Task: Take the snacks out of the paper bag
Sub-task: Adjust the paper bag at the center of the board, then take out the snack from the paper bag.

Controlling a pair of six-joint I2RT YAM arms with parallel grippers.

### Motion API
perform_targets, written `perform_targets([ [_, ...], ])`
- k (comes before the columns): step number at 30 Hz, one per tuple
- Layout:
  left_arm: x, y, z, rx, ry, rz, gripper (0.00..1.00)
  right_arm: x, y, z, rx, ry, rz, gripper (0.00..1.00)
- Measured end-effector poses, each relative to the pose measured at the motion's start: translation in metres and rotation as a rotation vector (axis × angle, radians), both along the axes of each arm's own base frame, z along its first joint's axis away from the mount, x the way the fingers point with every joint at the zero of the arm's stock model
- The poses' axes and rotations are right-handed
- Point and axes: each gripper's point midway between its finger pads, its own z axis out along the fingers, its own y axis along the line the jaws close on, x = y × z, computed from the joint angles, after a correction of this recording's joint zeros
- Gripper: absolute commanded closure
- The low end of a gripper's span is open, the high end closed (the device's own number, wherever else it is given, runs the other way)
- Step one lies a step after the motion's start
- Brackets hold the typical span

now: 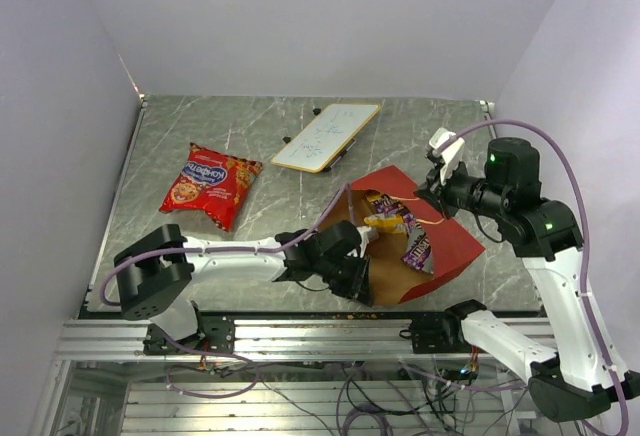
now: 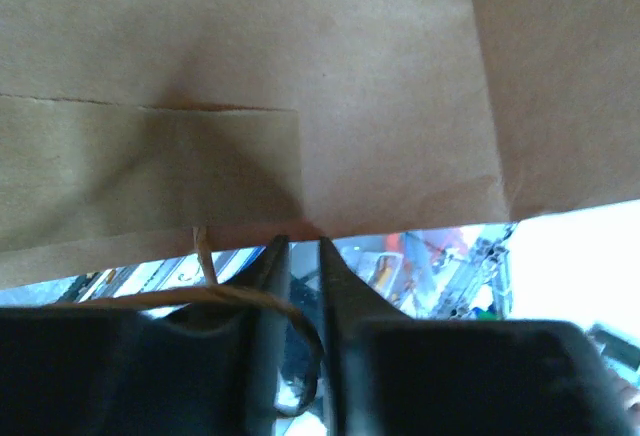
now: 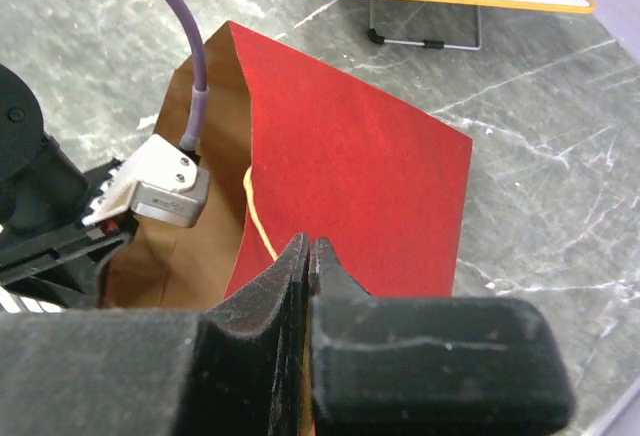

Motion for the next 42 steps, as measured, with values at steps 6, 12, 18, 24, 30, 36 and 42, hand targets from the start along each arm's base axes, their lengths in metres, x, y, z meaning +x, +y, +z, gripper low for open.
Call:
perform_targets([
  [6,-0.001,0.008,0.010,0.001,-0.073,-0.023,0.26,-0.012,-0.004,0.004,-0.039,-0.069,0.057,1.00],
  [12,0.013,0.035,0.077,-0.110,-0.313,-0.026,0.12,-0.024,-0.004,0.003,-0.023,-0.088,0.073,1.00],
  [18,0.036,0.038,0.152,-0.226,-0.581,-0.026,0.21,-0.024,-0.005,0.004,-0.025,-0.094,0.075,1.00],
  [24,0.067,0.012,0.156,-0.226,-0.788,-0.049,0.32,-0.025,-0.005,0.008,-0.020,-0.107,0.074,1.00],
  [30,0.092,-0.009,0.114,-0.163,-0.952,-0.105,0.43,-0.023,-0.003,0.010,-0.012,-0.105,0.074,1.00],
  [36,0.119,-0.023,0.064,-0.055,-1.060,-0.120,0.43,-0.014,0.000,0.012,-0.006,-0.099,0.067,1.00],
  [42,0.146,-0.035,0.023,0.042,-1.162,-0.102,0.29,-0.009,0.002,0.019,0.002,-0.098,0.065,1.00],
])
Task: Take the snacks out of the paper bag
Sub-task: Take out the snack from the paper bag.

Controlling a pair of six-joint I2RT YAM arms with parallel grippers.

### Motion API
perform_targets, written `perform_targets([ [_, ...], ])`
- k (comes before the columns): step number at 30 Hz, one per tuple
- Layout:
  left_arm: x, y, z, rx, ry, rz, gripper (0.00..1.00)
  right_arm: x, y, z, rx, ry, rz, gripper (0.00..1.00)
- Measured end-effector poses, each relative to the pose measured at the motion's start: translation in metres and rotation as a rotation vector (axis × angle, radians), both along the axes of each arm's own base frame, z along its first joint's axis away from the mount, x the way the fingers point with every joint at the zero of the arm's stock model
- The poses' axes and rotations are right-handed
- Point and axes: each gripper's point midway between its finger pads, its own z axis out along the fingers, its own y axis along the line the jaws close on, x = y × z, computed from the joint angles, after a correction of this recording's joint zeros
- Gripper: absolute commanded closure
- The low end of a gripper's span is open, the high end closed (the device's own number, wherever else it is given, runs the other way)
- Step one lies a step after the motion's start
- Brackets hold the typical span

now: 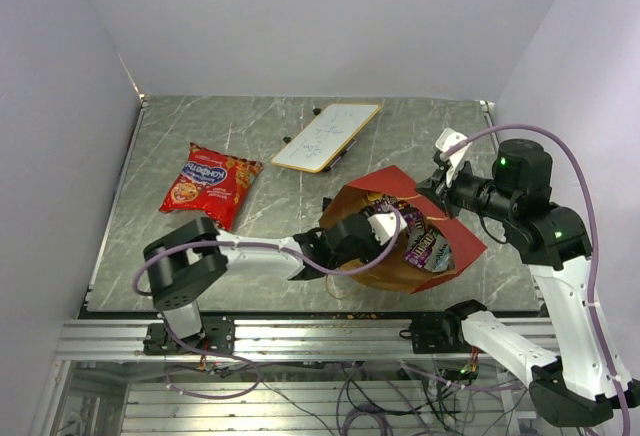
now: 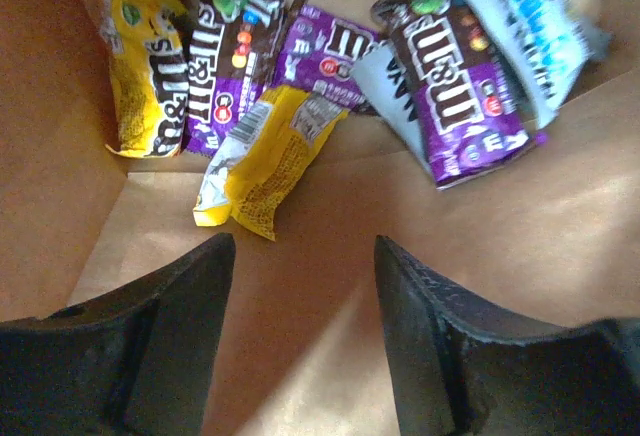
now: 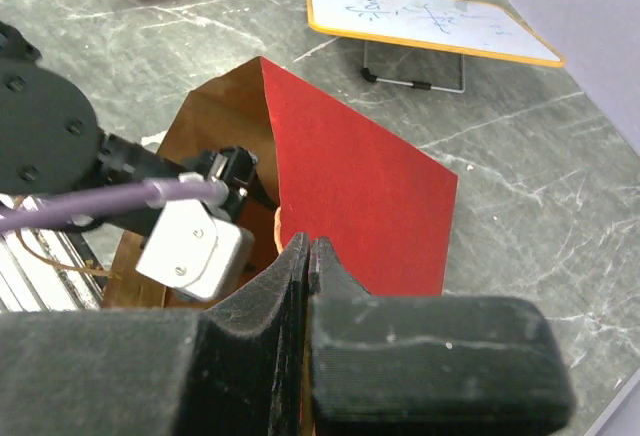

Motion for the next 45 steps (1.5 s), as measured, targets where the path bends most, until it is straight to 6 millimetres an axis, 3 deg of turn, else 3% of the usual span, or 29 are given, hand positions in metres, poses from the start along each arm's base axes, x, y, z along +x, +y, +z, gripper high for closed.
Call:
perform_targets([
  [10,0.041,-0.001,-0.063,0.108,-0.123,0.103,0.19,0.001,0.004,0.000,0.005,0.011,0.017,1.00],
  [15,0.066,-0.006,-0.084,0.147,-0.175,0.130,0.30,0.001,0.002,-0.001,-0.015,-0.003,0.028,1.00],
  [18,0.075,-0.012,-0.088,0.154,-0.189,0.132,0.42,0.001,0.001,-0.002,-0.031,-0.012,0.032,1.00],
  [22,0.081,-0.019,-0.079,0.134,-0.196,0.131,0.69,0.004,-0.002,-0.005,-0.051,-0.013,0.025,1.00],
  [29,0.073,-0.028,-0.074,0.115,-0.153,0.084,0.93,0.013,-0.006,-0.006,-0.068,-0.015,-0.012,1.00],
  [33,0.058,-0.023,-0.059,0.116,-0.086,0.044,0.93,0.019,-0.008,-0.003,-0.053,-0.013,-0.059,1.00],
  [40,0.009,-0.010,0.022,0.035,0.057,-0.090,0.93,0.027,-0.013,0.024,0.008,-0.078,-0.139,1.00],
  [45,-0.036,0.030,0.052,0.028,0.180,-0.175,0.93,0.026,-0.017,0.025,0.036,-0.104,-0.175,1.00],
])
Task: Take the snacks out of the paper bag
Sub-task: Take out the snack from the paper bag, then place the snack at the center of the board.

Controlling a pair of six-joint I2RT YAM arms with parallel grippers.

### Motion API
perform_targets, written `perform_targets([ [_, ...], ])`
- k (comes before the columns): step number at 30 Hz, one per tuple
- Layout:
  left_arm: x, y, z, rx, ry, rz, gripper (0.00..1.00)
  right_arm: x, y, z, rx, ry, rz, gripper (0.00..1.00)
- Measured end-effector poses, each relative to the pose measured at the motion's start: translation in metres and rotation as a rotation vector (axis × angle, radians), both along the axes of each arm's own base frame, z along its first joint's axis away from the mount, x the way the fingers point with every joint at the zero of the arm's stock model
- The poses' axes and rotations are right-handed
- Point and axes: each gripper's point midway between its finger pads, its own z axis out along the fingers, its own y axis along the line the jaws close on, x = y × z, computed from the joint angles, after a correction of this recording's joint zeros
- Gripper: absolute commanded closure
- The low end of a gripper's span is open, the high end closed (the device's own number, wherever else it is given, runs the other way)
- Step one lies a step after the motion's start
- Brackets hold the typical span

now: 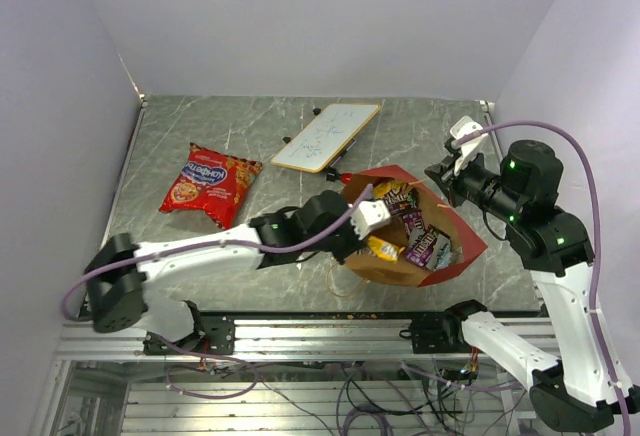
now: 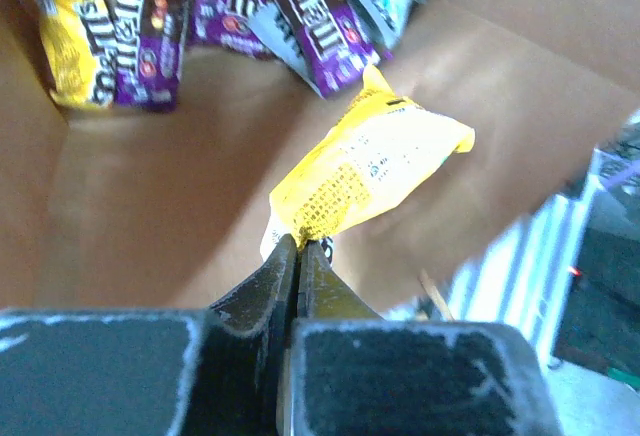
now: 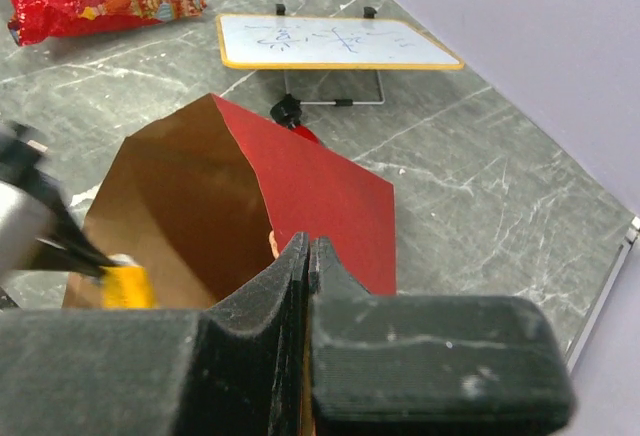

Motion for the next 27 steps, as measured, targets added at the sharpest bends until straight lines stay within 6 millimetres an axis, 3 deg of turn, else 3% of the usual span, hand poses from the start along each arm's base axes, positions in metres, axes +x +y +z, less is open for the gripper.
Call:
perform_targets([
  [3,-0.025,0.034,0.020,0.010,0.069,-0.012,0.93,-0.002,-0.002,-0.004,0.011,0.002,-0.017,1.00],
  [7,-0.045,0.075,0.065,-0.034,0.145,0.051,0.93,-0.002,-0.002,-0.007,0.033,0.013,-0.027,1.00],
  [10,-0.048,0.107,0.090,-0.079,0.204,0.188,0.93,-0.003,0.000,-0.010,0.050,0.021,-0.029,1.00],
  [12,-0.044,0.137,0.094,-0.088,0.245,0.349,0.93,-0.004,0.001,-0.013,0.060,0.031,-0.030,1.00],
  [17,-0.020,0.208,0.068,-0.012,0.289,0.796,0.93,-0.005,0.003,-0.015,0.064,0.049,-0.019,1.00],
  [19,-0.007,0.228,0.055,0.035,0.271,0.943,0.93,-0.005,0.003,-0.012,0.063,0.052,-0.016,1.00],
  [23,0.027,0.252,0.035,0.116,0.235,1.156,0.93,-0.007,0.004,-0.010,0.065,0.050,-0.012,1.00],
  [27,0.069,0.283,0.001,0.199,0.248,1.350,0.93,-0.009,0.005,-0.010,0.074,0.057,-0.004,1.00],
])
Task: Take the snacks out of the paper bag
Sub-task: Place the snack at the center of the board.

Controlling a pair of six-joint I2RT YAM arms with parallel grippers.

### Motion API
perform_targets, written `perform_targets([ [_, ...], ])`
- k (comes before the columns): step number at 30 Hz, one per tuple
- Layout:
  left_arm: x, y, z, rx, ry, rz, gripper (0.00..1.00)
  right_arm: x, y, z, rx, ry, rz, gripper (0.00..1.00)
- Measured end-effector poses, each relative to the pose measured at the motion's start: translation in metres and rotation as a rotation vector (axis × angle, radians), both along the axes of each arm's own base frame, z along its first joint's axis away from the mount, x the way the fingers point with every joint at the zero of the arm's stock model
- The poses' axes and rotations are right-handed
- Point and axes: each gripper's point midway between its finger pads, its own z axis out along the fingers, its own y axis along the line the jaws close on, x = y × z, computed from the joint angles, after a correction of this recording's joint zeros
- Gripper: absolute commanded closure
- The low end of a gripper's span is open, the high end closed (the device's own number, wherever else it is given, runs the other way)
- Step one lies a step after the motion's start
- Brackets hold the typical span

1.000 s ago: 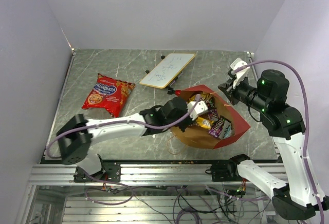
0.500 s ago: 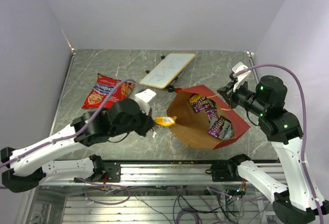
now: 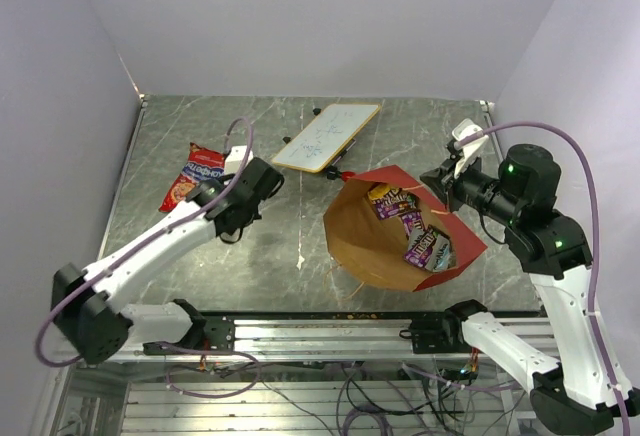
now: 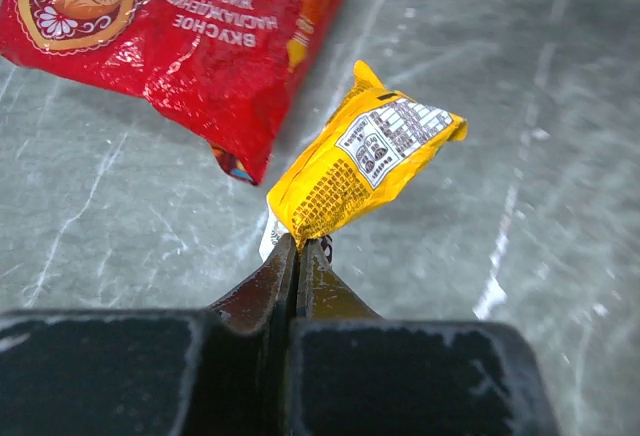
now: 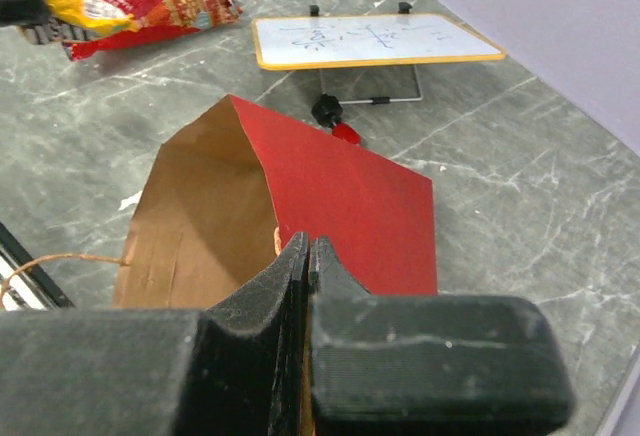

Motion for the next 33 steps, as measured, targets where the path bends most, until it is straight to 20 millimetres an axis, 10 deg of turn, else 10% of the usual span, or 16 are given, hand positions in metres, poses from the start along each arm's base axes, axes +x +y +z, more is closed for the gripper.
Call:
perform_targets([
  [15,0.074,0.008,-0.089,0.134,0.088,0.047,0.93,-0.013,0.005,-0.009,0.018,0.066,0.037,1.00],
  [25,0.080,0.021,-0.127,-0.016,0.198,0.067,0.31,-0.013,0.005,-0.010,0.016,0.069,0.037,1.00],
  [29,0.054,0.005,-0.110,-0.163,0.227,0.011,0.15,-0.012,0.006,-0.010,0.026,0.068,0.033,1.00],
  [33,0.023,-0.022,-0.051,-0.422,0.126,-0.093,0.15,-0.013,0.006,-0.012,0.043,0.070,0.027,1.00],
])
